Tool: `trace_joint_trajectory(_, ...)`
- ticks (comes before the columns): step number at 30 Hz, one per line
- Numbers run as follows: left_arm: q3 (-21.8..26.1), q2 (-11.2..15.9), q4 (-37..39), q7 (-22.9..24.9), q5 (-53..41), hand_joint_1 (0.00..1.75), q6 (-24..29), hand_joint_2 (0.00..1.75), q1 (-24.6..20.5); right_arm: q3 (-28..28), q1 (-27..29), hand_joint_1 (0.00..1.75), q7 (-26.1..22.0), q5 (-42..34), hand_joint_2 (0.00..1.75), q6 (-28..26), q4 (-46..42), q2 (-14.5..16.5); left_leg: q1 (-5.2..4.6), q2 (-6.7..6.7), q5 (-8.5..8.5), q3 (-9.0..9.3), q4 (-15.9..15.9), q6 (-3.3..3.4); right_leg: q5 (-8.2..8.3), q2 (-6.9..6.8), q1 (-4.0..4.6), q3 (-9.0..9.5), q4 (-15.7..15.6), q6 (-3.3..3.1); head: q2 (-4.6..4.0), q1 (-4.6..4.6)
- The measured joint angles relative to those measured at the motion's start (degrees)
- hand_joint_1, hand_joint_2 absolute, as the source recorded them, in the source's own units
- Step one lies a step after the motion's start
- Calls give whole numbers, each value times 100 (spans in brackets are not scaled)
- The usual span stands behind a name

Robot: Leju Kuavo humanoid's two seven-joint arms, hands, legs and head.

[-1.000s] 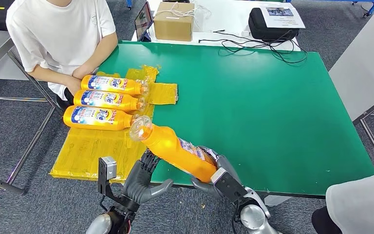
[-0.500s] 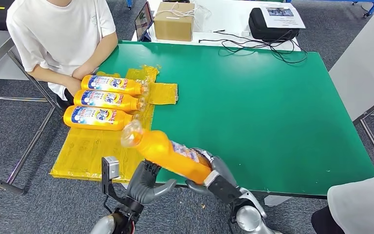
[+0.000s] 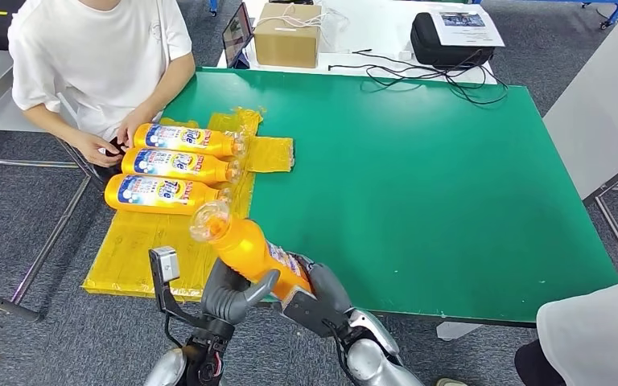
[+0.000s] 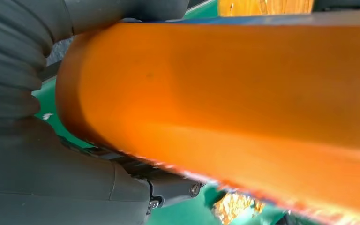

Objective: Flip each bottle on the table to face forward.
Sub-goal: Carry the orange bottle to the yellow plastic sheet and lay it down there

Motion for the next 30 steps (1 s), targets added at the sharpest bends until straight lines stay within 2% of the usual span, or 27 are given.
trace_joint_trajectory(1, -15, 2, -1, -10, -65, 0, -15, 175, -12, 32, -44, 175, 2, -48, 175, 5, 64, 9, 0, 0, 0, 0, 0, 0, 0, 0, 0, 0, 0, 0, 0, 1)
trace_joint_trajectory(5, -75, 7, -18, -78, -218, 21, -57, 175, -32, 115, -151, 175, 18, -129, 175, 26, 244, 21, -2, -1, -1, -2, 1, 1, 0, 0, -2, 0, 0, 0, 0, 0)
trace_joint_trajectory(9, -75, 12, -50, -110, -148, 171, -124, 175, -31, 154, -211, 175, 21, -165, 175, 61, 362, 22, -2, -1, -2, -3, 1, 1, 0, 0, -1, -1, 0, 0, 0, 0)
trace_joint_trajectory(15, -13, 32, -49, -52, 58, 175, -239, 175, -23, 202, -239, 175, -14, -260, 175, 101, 426, 43, 0, 0, -1, -2, 0, 0, 0, 0, 0, -2, 0, 0, 0, 0)
trace_joint_trajectory(16, -1, 34, -49, -44, 82, 175, -247, 175, -21, 213, -239, 167, -14, -280, 131, 101, 427, 51, 0, 0, -1, -2, 0, 0, 0, 0, 0, -2, 0, 0, 0, 0)
trace_joint_trajectory(17, 9, 35, -48, -41, 100, 175, -256, 175, -19, 221, -239, 132, -14, -294, 87, 99, 428, 59, 0, 0, -1, -2, 0, 0, 0, 0, 0, -2, 0, 0, 0, 0)
trace_joint_trajectory(19, 25, 35, -48, -40, 118, 175, -272, 175, -20, 239, -238, 49, -14, -314, 0, 92, 428, 70, 0, -1, -1, -2, 0, 0, 0, 0, 0, -1, 0, 0, 0, 0)
trace_joint_trajectory(20, 29, 35, -48, -40, 123, 175, -279, 175, -21, 247, -236, 17, -23, -329, 0, 78, 428, 74, -1, -1, -1, -2, 0, 0, 0, 0, 0, -1, 0, 0, 0, 0)
trace_joint_trajectory(21, 31, 35, -48, -40, 129, 175, -291, 175, -26, 255, -229, 10, -49, -367, 0, 62, 428, 82, -1, -1, -1, -2, 0, 0, 0, 0, 0, -1, 0, 0, 0, 1)
trace_joint_trajectory(25, 31, 33, -38, -51, 139, 175, -349, 175, -59, 238, -181, 0, -185, -657, 0, 36, 381, 160, -2, 0, -2, -2, 1, 1, 0, 0, -1, -2, 0, 0, 0, 1)
trace_joint_trajectory(30, 30, 31, -9, -124, 125, 175, -350, 175, -98, 164, -115, 0, -278, -935, 0, -75, 162, 269, -1, 0, -2, -2, 1, 0, 0, 0, 0, -4, 0, 0, 0, 0)
